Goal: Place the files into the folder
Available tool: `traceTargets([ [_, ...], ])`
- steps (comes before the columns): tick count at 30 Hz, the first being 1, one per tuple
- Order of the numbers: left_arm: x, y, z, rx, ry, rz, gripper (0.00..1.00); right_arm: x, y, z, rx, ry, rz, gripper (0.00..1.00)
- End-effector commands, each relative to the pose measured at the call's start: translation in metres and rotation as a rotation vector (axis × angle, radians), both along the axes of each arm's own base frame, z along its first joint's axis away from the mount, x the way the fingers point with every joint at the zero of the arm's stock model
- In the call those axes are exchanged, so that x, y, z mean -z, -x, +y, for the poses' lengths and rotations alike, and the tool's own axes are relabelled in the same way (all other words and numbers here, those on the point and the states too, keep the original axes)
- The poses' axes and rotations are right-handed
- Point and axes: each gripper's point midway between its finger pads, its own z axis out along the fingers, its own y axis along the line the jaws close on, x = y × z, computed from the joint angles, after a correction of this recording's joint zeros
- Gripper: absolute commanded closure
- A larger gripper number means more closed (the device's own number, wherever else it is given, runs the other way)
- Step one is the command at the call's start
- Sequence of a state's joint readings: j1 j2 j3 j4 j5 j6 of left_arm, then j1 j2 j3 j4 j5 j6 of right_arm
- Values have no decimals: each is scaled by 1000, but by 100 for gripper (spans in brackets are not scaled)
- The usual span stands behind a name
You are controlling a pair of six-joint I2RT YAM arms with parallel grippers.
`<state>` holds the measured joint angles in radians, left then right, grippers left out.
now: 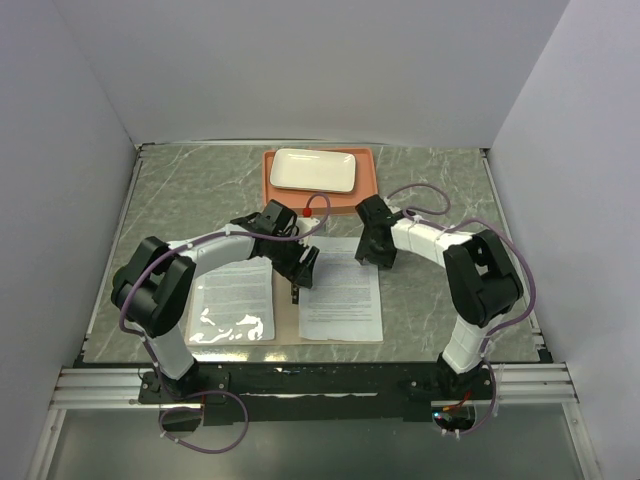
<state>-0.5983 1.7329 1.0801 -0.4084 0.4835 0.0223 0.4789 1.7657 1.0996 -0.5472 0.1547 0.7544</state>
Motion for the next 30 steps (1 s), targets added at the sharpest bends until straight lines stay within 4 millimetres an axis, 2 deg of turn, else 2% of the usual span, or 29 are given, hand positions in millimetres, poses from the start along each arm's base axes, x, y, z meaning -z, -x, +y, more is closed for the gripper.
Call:
traceTargets([
  [1,-10,-2,-9,20,50,-18,32,-16,-9,16,2,-33,-43,42],
  [8,-16,-2,-5,29,36,-33,32,-21,-12,12,-11,0,-62,42],
  [13,-43,-13,3,10,21,-124,31,-26,-15,11,-23,16,-72,42],
  [19,-55,-13,15,-23,43,-117,31,-23,-15,10,-22,16,-67,42],
  [22,-49,-11,18,-32,48,-95,30,-20,-12,9,-19,22,-59,42],
  [30,-13,-8,30,-94,20,6,30,-22,-13,7,-23,29,-75,42],
])
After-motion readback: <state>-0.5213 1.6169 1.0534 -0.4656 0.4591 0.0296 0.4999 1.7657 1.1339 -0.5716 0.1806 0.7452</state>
